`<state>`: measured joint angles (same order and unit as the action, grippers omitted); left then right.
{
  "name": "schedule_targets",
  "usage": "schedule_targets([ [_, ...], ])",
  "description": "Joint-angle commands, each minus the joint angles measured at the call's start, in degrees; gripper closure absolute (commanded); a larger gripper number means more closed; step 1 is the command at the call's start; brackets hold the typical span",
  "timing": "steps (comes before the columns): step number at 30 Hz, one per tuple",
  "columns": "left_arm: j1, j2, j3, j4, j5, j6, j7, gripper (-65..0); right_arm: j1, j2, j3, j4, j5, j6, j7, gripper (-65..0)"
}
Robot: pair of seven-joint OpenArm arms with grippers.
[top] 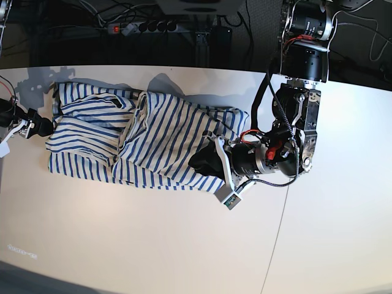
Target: Fold the T-shirt properly
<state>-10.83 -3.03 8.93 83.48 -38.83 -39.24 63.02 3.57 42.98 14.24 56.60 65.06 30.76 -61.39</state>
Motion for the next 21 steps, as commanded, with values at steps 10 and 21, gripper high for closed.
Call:
schedule_targets([
  [10, -1.4, -1.2, -0.1, 0.8, 0.3, 0.7, -1.1, -19.0, 0.4, -4.6, 0.2, 0.1, 1.8, 3.8, -3.2, -44.4],
  [21, -1.4, -2.9, -0.3, 0.8, -0.2, 0.7, -1.1, -19.0, 0.9, -1.6, 0.4, 0.4, 7.0, 3.8, -7.8, -44.3],
])
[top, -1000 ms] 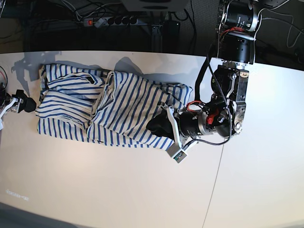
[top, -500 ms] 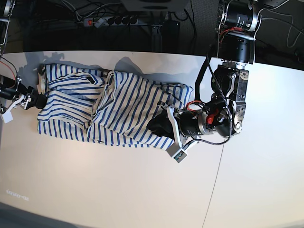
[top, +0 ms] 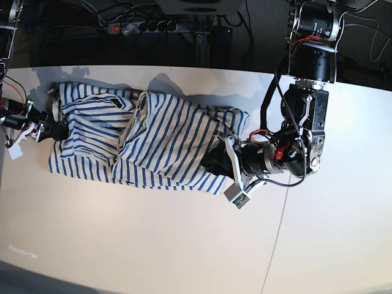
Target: Fold the T-shirt properly
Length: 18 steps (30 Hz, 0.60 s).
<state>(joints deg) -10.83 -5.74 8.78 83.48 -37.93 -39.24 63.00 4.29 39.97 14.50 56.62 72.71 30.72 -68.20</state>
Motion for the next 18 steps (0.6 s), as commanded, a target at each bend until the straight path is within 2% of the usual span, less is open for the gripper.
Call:
schedule_targets([
  [1, -1.4, -0.2, -0.1, 0.8, -1.0, 0.7, -1.1, -19.0, 0.1, 2.1, 0.2, 0.6, 0.9, 4.4, -2.3, -44.3],
  [4, -1.4, -0.2, -0.1, 0.8, -1.3, 0.7, -1.1, -19.0, 0.1, 3.4, 0.2, 1.2, 5.2, 4.7, -5.5, -44.3],
  [9, -1.4, -0.2, -0.1, 0.8, -1.7, 0.7, -1.0, -19.0, 0.1, 5.0, 0.3, 1.3, 5.8, 4.7, -5.6, -44.3],
  [13, -1.4, -0.1, -0.1, 0.8, -1.7, 0.7, -1.1, -19.0, 0.1, 4.8, 0.4, 1.3, 6.6, 4.7, -6.0, -44.3],
  [18, -1.4, -0.2, -0.1, 0.8, -1.7, 0.7, -0.8, -19.0, 0.1, 4.8, 0.4, 1.3, 11.9, 5.1, -11.0, -44.3],
])
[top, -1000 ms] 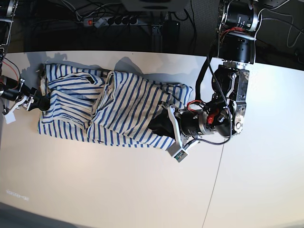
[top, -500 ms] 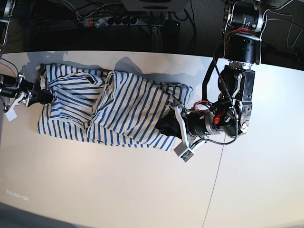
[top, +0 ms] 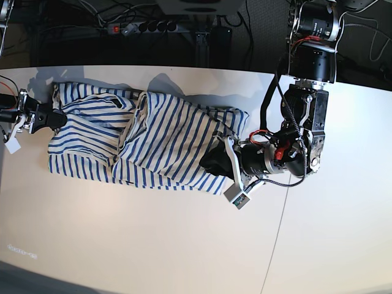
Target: Fold the T-shirt properly
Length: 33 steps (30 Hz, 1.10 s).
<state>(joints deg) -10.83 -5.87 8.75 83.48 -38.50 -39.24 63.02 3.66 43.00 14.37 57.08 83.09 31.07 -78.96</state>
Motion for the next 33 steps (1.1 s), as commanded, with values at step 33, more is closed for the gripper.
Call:
schedule_targets([
  [33, -1.4, 0.0, -0.1, 0.8, -1.5, 0.6, -0.2, -19.0, 4.6, -6.9, 0.4, 0.7, -15.6, 4.5, 14.7, -44.3],
])
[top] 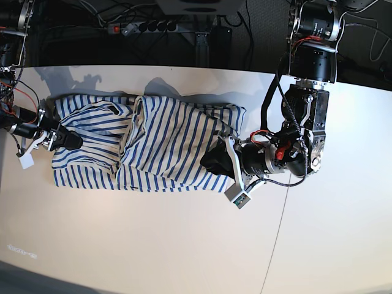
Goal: Fold the T-shirt properly
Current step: 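Release the left gripper and move the right gripper to the shirt's end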
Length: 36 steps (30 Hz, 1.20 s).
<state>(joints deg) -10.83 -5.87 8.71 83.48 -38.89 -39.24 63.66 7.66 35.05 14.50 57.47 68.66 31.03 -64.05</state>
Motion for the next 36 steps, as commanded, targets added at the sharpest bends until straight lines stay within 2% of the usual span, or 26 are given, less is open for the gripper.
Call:
schedule_targets([
  [1, -1.4, 0.0, -0.1, 0.8, -1.1, 0.6, -0.8, -19.0, 0.5, 1.1, 0.2, 0.3, -1.5, 4.5, 0.7, -44.3],
  [5, -1.4, -0.1, -0.1, 0.8, -1.1, 0.6, -0.7, -19.0, 0.5, 0.8, 0.2, 0.3, -2.3, 4.6, 1.1, -44.2],
  [6, -1.4, -0.1, -0.1, 0.8, -1.1, 0.6, -0.7, -19.0, 0.5, 0.6, 0.2, 0.3, -2.5, 4.6, 1.1, -43.2],
  [7, -1.4, 0.0, -0.1, 0.8, -1.1, 0.6, -0.7, -19.0, 0.5, 0.3, 0.2, 0.3, -3.2, 4.6, 1.2, -39.5],
  [10, -1.4, -0.1, -0.1, 0.8, -1.1, 0.6, -0.7, -19.0, 0.5, -0.6, 0.2, 0.3, -6.8, 4.6, 3.0, -22.5],
  [13, -1.4, -0.1, -0.1, 0.8, -1.1, 0.6, -0.9, -19.0, 0.5, -1.6, 0.2, 0.3, -11.0, 4.6, 7.1, 0.0],
  [17, -1.4, -1.6, -0.1, 0.8, -1.1, 0.7, -1.1, -19.0, 0.6, -1.7, 0.2, 0.3, -17.1, 4.6, 12.8, 0.0],
  [19, -1.4, -3.3, -0.6, 0.8, -1.2, 0.7, -1.6, -19.0, 0.5, -1.5, 0.2, 0.3, -21.5, 4.5, 15.6, 0.0],
  [21, -1.4, -5.0, -1.9, 0.8, -1.6, 0.7, -1.7, -19.0, 0.5, -1.0, 0.3, 0.3, -23.4, 4.5, 17.2, 0.0],
  [25, -1.4, -7.5, -5.4, 0.8, -5.8, 0.6, -1.2, -19.0, 0.8, 0.6, 0.5, 0.3, -23.1, 4.5, 17.8, 0.0],
  [30, 1.1, -7.6, -6.9, 0.8, -5.8, 0.5, -0.5, -18.9, 1.4, 3.3, 1.2, 2.5, -19.4, 4.5, 17.2, 0.0],
  [36, 8.0, -7.5, -6.9, 0.8, -3.4, 0.5, -4.5, -18.9, 1.4, 4.0, 2.1, 14.9, -15.2, 4.5, 12.7, 0.0],
])
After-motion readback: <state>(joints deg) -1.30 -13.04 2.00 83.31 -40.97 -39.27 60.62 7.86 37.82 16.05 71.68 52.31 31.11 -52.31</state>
